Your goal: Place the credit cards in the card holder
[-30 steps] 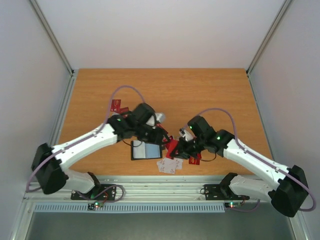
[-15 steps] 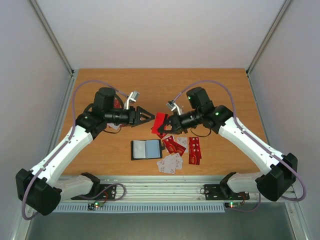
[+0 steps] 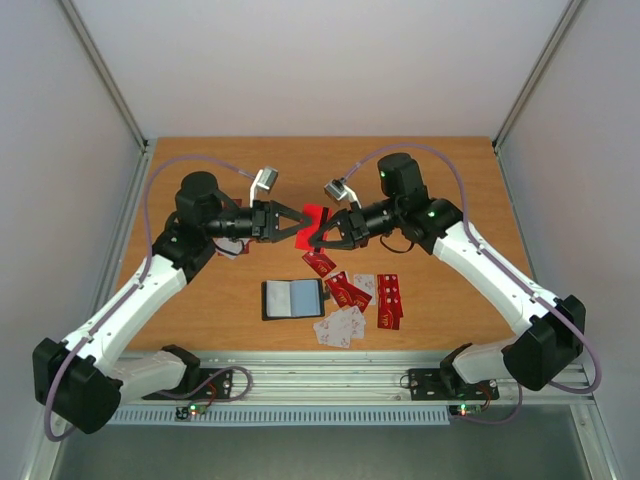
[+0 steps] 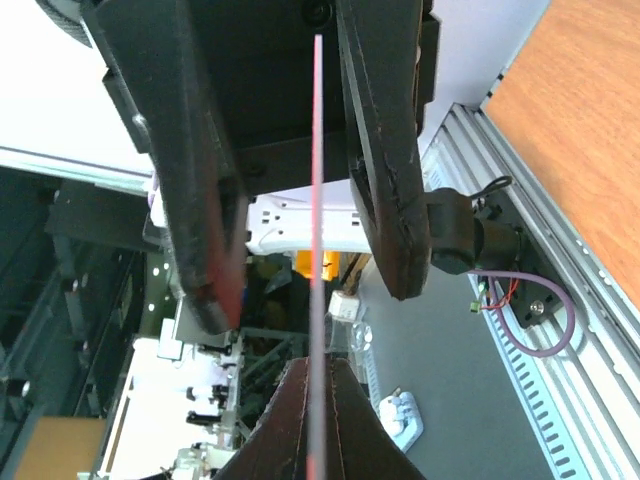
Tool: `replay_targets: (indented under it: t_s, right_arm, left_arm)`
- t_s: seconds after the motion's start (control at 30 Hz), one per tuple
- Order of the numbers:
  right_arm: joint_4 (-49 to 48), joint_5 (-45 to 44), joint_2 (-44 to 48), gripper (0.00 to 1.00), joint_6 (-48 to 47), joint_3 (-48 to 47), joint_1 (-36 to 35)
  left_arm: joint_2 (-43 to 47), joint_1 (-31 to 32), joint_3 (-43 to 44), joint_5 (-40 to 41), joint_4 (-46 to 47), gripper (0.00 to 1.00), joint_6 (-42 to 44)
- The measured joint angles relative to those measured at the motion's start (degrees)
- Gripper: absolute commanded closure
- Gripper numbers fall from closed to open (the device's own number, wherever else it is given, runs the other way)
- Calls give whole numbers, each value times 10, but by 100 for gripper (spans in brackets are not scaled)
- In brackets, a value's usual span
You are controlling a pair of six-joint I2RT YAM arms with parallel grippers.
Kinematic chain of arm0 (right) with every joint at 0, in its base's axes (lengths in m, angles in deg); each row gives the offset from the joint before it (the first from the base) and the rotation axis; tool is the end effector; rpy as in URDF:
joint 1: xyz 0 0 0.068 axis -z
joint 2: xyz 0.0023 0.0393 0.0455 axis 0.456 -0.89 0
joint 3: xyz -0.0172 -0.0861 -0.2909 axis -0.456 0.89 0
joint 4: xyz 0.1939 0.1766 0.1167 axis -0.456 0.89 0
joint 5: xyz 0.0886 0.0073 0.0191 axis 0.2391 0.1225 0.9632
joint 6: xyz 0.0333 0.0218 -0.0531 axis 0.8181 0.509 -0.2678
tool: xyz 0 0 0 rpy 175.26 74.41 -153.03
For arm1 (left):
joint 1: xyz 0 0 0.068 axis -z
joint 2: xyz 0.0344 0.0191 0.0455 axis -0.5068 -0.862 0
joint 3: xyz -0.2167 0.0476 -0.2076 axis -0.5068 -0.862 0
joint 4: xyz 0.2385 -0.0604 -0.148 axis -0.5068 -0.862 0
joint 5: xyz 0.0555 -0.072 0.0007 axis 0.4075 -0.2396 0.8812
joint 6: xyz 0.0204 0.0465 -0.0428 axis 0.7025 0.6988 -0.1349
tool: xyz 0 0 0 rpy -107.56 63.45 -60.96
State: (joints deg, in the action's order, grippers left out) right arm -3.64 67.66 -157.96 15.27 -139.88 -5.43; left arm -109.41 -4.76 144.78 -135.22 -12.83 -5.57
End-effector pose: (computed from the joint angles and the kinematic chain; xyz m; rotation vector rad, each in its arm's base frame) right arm 0.2395 0.2123 0.3909 -1.1309 1.8481 1.7995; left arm 0.2241 -0.1592 0.3876 0.4327 2.0052 -1.8947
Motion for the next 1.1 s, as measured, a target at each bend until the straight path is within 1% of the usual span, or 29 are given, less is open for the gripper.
replay_targets:
  t_s: [0.07,0.23,0.4,0.53,0.6,0.8,0.9,0.97,1.0,1.03,1.1]
  right_arm:
    - [-7,13,0,99,-2,-2,1]
    - [-10,34,-1,99,-7,-2,2]
    - [-8,46,-4,99,-15,-2,2]
    - [9,53,-10,99,-36,-12,3]
    - [24,56,-14,99,-50,-22,3]
    - [63,61,-30,99,-85,-43,3]
    - [79,62,-37,99,-97,-50,3]
    - [88,63,-39,98,-105,-52,3]
    - [92,63,-40,94,-110,-53,3]
    - [96,62,-41,85,-113,-55,3]
    - [112,59,-43,61,-120,-61,3]
  left_arm:
    - [0,0,0,0,4,77,-8]
    - [1,0,1,0,1,87,-13]
    - [2,0,1,-6,2,87,-14]
    - [3,0,1,-10,0,79,-16]
    - [3,0,1,-14,-3,79,-17]
    - [5,0,1,-21,-10,90,-16]
    - [7,0,1,-21,-12,99,-15]
    - [8,0,1,-23,-13,100,-17]
    - [9,0,0,-23,-14,100,-17]
    - [9,0,0,-23,-13,100,-18]
    - [9,0,-1,-23,-10,100,-24]
